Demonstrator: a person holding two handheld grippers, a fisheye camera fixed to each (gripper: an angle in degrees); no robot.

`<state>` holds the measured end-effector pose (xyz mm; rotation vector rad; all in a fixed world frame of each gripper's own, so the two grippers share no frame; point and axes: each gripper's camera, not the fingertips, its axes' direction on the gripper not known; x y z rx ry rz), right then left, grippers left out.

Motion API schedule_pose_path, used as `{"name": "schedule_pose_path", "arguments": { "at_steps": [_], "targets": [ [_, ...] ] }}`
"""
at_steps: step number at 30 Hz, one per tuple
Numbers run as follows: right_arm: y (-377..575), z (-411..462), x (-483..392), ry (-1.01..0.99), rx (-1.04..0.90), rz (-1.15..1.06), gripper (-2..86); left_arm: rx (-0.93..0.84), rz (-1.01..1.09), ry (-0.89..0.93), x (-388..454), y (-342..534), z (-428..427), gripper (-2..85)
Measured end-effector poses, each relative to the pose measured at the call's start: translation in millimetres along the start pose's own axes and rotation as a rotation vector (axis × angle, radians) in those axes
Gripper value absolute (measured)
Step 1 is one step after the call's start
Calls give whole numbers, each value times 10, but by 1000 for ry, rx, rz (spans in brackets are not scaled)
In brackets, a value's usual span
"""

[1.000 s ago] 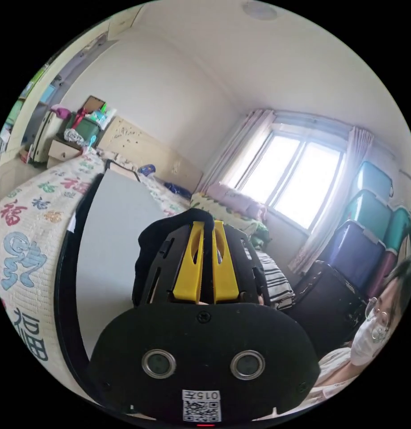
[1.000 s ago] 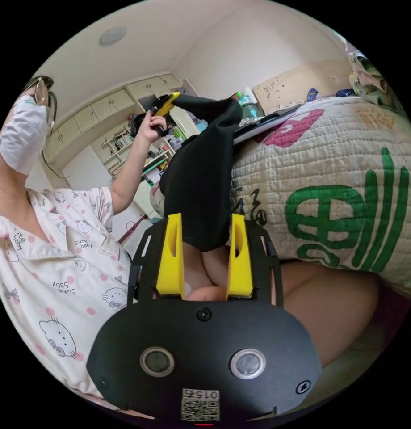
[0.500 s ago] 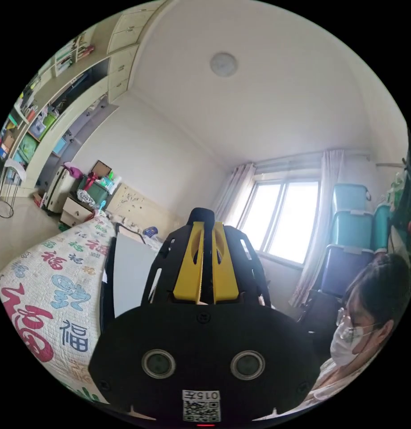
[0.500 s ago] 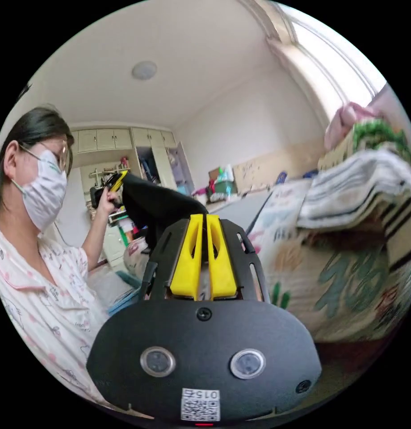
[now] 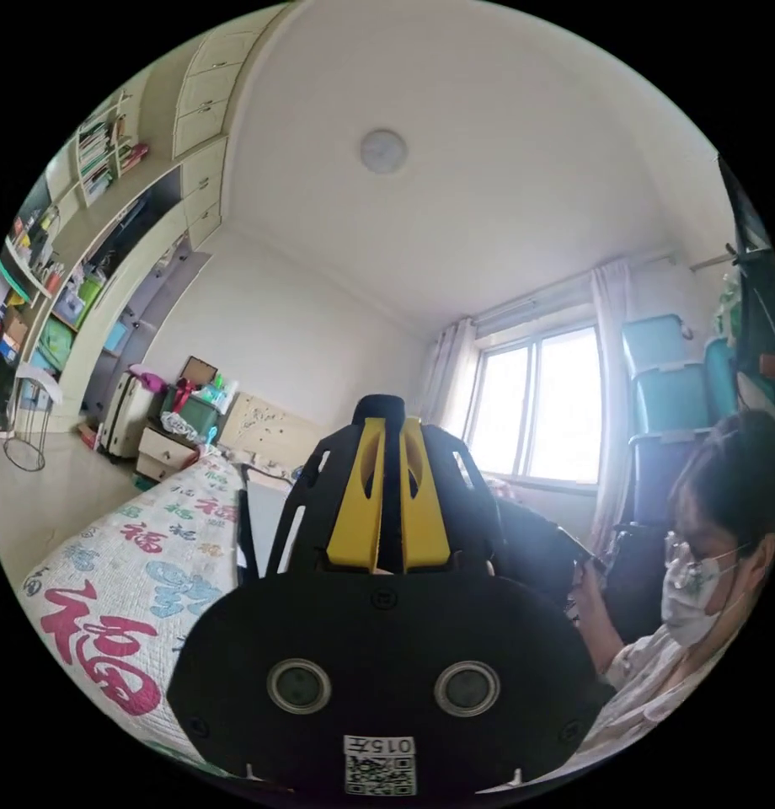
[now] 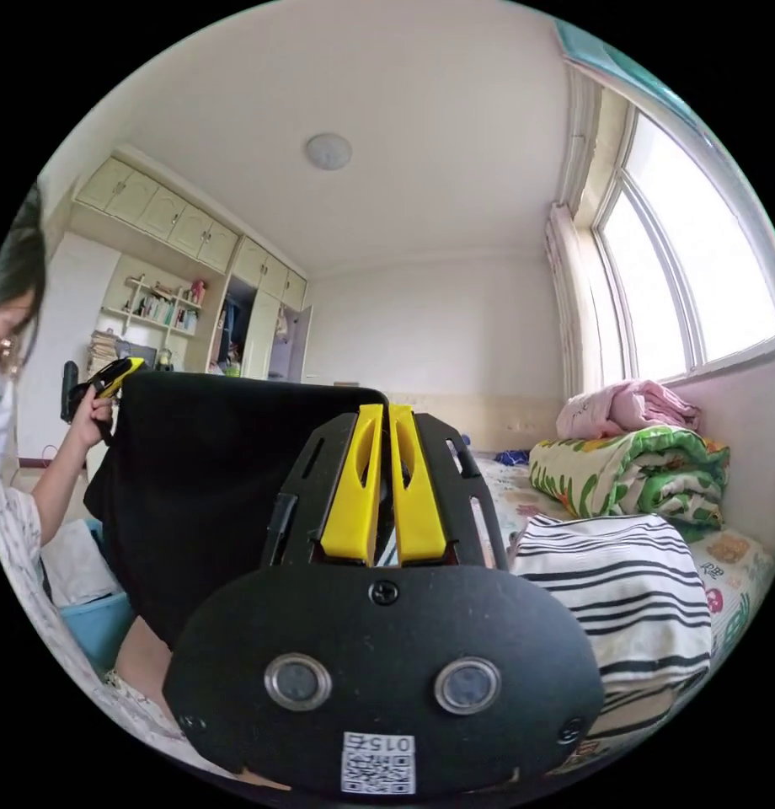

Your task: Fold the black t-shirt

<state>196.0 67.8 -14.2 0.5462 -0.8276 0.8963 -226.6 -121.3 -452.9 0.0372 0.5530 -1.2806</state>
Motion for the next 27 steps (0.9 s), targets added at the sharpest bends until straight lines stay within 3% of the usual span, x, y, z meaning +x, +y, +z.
{"name": "schedule_pose_path", "arguments": {
  "at_steps": [6,11,18,24,27],
  "targets": [
    [464,2180,-364,56,-380,-93,-8,-288,-169,-218,-1038,463,1818,7],
    [1131,3309,-587,68,-625,-167,-9,-468,-99,-241,-1377,600,2899,7],
    [1542,4154,-912,92,-708,-255,-8,-608,-19,-319,-1784,370,3720,10],
    [1796,4656,-1096,123,-761,-305,0,-640,-84,-375,-2413,447,3884,16],
    [1749,4411,-916,100,-705,-230,9,-623,-146,-324,-2761,480,3694,24]
  ]
}}
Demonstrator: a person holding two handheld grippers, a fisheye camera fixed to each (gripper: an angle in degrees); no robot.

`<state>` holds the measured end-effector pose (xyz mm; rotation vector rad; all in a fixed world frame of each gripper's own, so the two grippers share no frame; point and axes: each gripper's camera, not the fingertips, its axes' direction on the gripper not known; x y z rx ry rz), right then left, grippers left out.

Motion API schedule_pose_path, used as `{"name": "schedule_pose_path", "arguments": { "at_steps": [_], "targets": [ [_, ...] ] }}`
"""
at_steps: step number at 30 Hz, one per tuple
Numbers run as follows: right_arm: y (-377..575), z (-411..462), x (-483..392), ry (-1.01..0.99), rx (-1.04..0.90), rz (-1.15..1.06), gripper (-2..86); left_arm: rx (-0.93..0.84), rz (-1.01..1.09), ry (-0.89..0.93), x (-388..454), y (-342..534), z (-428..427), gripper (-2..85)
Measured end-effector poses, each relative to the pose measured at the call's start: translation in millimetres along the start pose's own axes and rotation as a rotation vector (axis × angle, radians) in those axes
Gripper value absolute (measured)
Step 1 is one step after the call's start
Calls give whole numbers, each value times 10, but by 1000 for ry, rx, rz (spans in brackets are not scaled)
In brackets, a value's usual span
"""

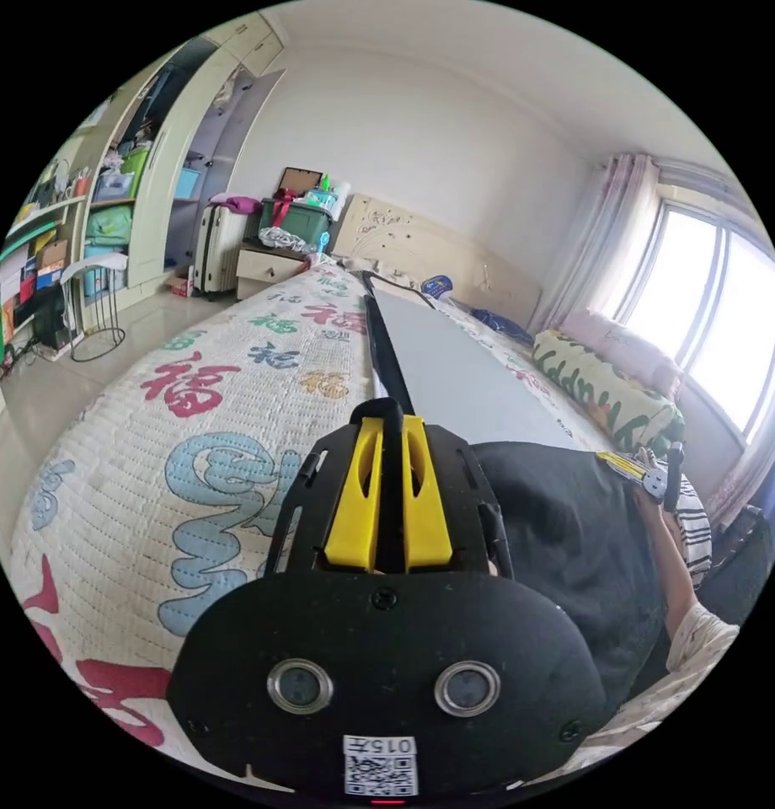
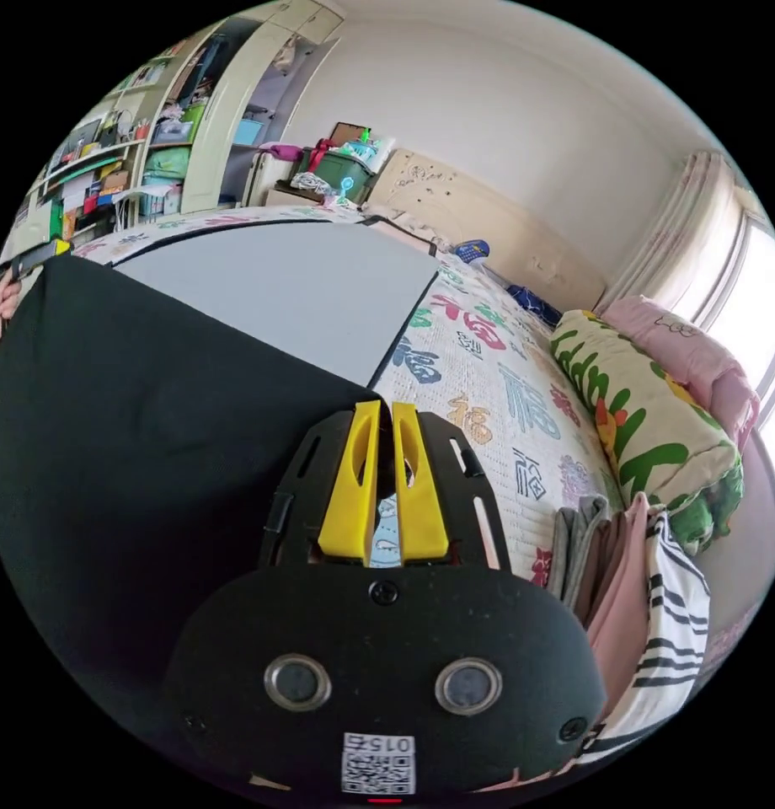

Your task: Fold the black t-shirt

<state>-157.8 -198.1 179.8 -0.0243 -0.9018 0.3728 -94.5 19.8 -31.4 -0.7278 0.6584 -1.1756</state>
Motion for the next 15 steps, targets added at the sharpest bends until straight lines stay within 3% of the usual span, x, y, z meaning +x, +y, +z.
{"name": "schedule_pose_path", "arguments": {
  "at_steps": [5,10,13,15],
  "targets": [
    [571,-683,571,-78,259,136,-7,164,-110,214,-846,187,-546,47],
    [933,-1222,923,-309,390,93,4,389,-129,188,-1462,534,-1378,63],
    [1175,-1644,948,-501,447,-102,29,428,169,390,-1403,667,-1747,104],
    [1395,-1988,867,-620,444,-308,45,311,474,676,-1194,764,-1860,110]
  ]
}}
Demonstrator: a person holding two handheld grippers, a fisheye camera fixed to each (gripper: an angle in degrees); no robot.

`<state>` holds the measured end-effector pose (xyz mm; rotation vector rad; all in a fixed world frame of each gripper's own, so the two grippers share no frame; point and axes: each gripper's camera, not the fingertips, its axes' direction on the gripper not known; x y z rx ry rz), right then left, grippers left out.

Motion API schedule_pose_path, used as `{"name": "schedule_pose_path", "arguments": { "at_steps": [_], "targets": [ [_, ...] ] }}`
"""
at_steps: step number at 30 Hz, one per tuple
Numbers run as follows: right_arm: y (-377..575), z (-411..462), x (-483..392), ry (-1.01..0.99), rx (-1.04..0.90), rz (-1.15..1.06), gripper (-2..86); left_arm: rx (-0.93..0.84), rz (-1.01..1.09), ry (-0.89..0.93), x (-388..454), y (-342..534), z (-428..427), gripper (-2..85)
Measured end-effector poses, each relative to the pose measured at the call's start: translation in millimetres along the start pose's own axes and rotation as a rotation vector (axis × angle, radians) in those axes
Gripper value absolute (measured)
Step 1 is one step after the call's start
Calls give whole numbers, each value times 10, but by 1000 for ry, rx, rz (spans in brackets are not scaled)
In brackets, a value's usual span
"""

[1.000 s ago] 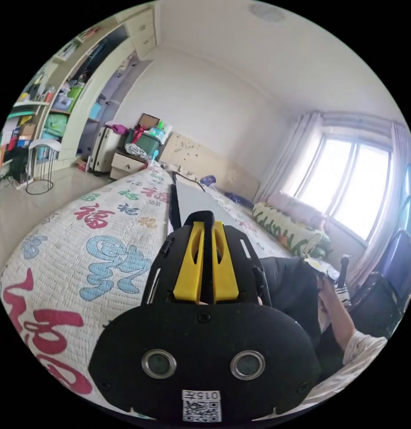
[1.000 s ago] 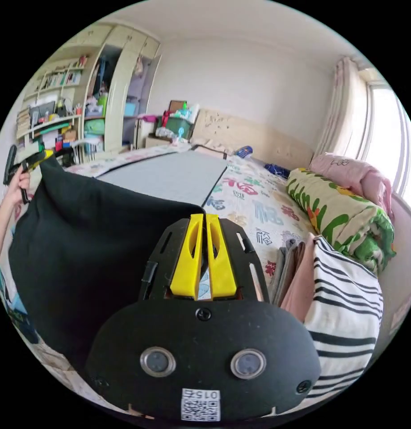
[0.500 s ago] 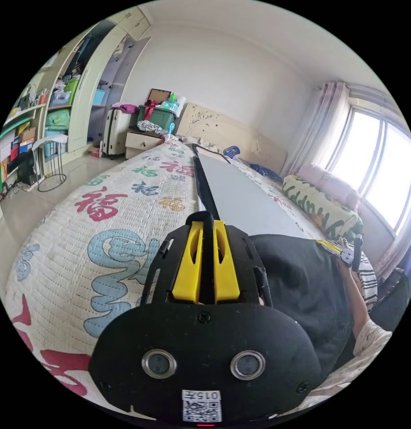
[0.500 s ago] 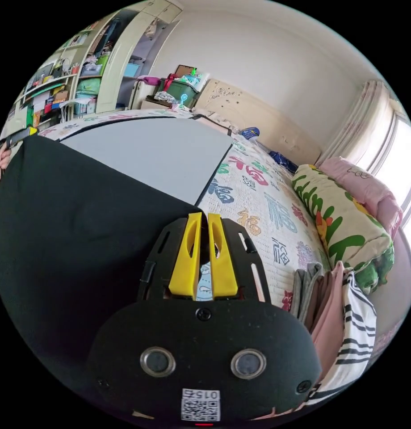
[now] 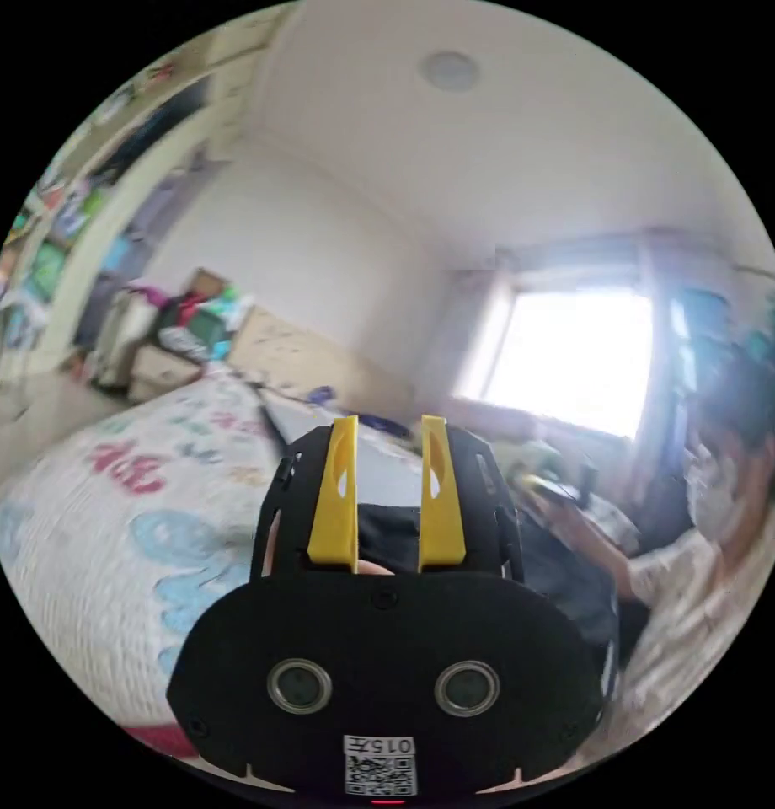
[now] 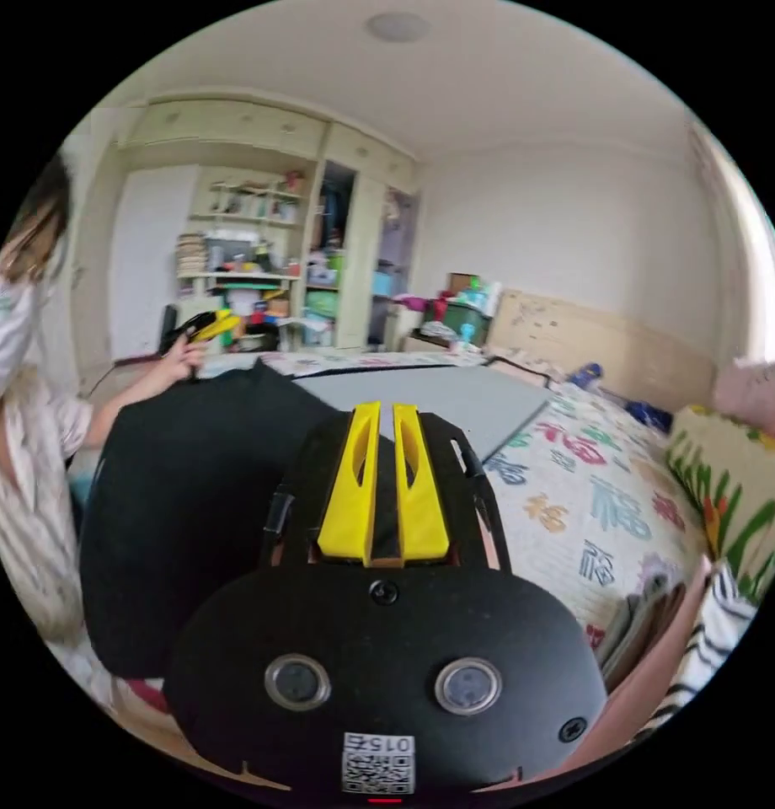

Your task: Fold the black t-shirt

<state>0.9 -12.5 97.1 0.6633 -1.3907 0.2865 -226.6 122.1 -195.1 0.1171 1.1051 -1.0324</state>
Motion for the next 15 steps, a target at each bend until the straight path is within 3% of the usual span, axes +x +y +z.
{"name": "schedule_pose_path", "arguments": {
  "at_steps": [3,6,10,15],
  "targets": [
    [35,-440,-303,-298,-15,-151,64,-258,227,368,452,90,66,112],
    [145,-851,-565,-504,-16,-294,81,-374,398,553,833,251,-174,113],
    [260,-1090,-795,-613,-89,-421,97,-394,505,584,1038,435,-618,114],
    [267,-1053,-1023,-703,-267,-502,93,-548,584,588,1251,606,-706,114]
  ]
}}
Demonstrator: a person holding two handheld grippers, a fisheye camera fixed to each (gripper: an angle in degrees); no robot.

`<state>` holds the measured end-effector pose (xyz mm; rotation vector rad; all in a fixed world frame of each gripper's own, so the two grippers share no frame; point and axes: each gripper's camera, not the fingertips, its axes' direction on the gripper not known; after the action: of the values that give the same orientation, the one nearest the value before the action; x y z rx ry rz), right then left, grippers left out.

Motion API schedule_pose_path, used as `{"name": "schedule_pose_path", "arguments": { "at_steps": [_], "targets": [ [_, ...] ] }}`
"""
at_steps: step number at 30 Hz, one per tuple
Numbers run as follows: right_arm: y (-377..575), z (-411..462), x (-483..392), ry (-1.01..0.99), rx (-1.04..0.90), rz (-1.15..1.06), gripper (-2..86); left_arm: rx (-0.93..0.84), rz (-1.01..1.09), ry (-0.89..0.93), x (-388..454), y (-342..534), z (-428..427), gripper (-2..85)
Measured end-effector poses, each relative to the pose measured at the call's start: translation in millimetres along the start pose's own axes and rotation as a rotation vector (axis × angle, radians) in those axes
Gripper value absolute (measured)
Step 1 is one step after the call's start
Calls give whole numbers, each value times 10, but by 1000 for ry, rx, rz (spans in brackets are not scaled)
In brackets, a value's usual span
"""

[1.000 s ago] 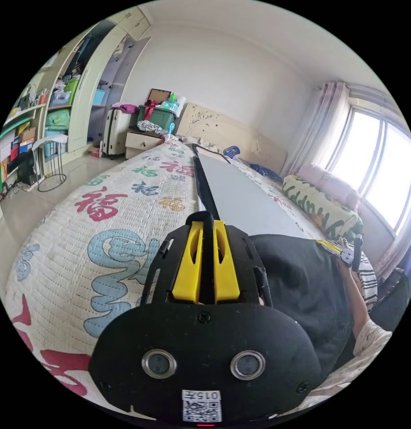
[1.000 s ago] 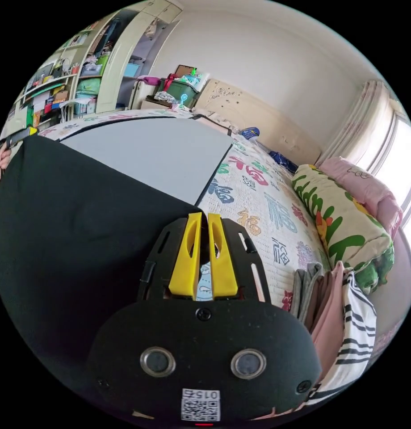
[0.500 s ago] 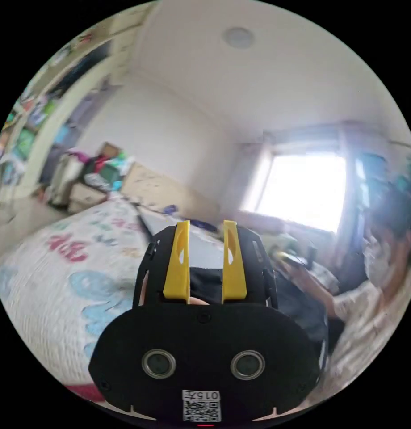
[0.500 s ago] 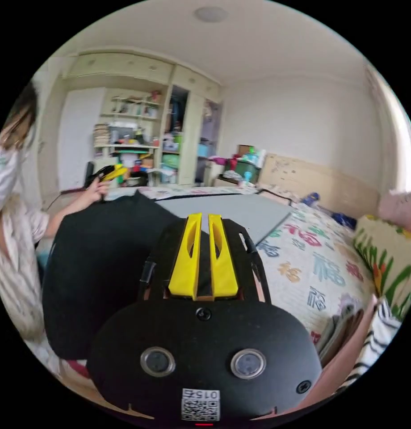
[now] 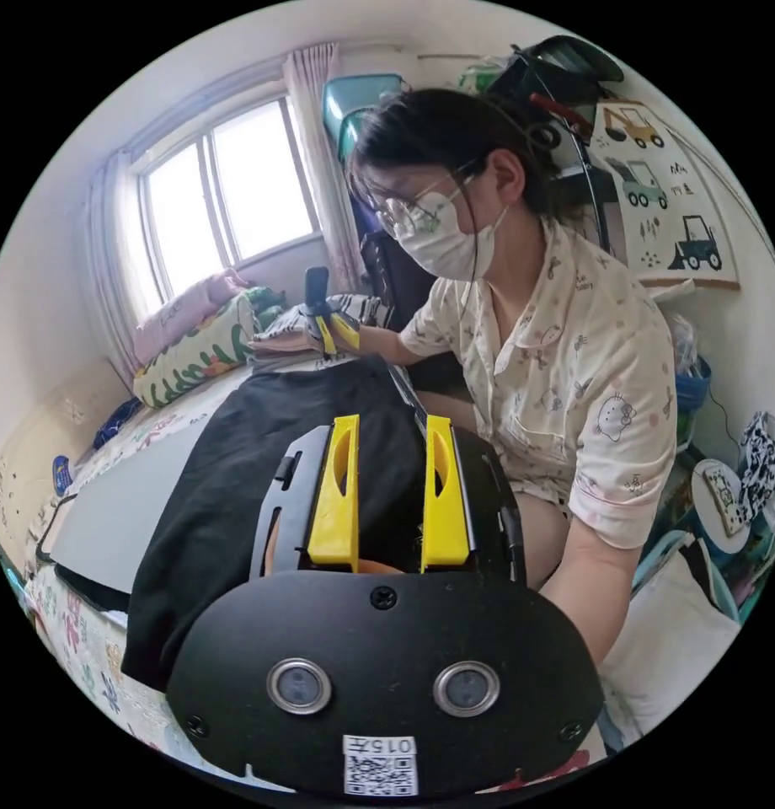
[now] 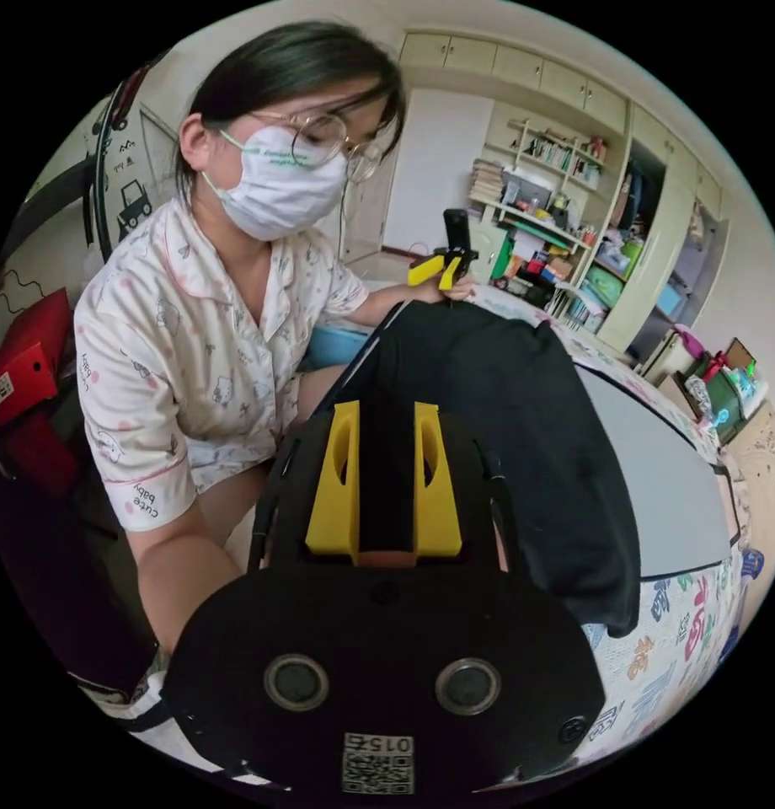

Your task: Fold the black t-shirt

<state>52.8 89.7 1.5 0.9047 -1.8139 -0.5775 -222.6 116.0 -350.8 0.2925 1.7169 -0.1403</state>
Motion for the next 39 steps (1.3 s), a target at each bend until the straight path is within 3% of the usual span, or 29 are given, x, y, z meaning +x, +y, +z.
{"name": "schedule_pose_path", "arguments": {
  "at_steps": [7,18,31,36,39],
  "targets": [
    [-21,200,27,-49,-121,46,99,-256,-2,82,81,-131,395,112],
    [29,202,1,-47,-69,42,65,-160,-82,136,-156,-112,111,23],
    [-91,389,157,-41,11,76,41,-68,-197,151,-711,-418,260,9],
    [-296,612,320,-55,-13,110,37,-102,-251,273,-1155,-724,689,6],
    [-416,513,401,91,23,155,32,62,-297,171,-1397,-859,492,4]
  ]
}}
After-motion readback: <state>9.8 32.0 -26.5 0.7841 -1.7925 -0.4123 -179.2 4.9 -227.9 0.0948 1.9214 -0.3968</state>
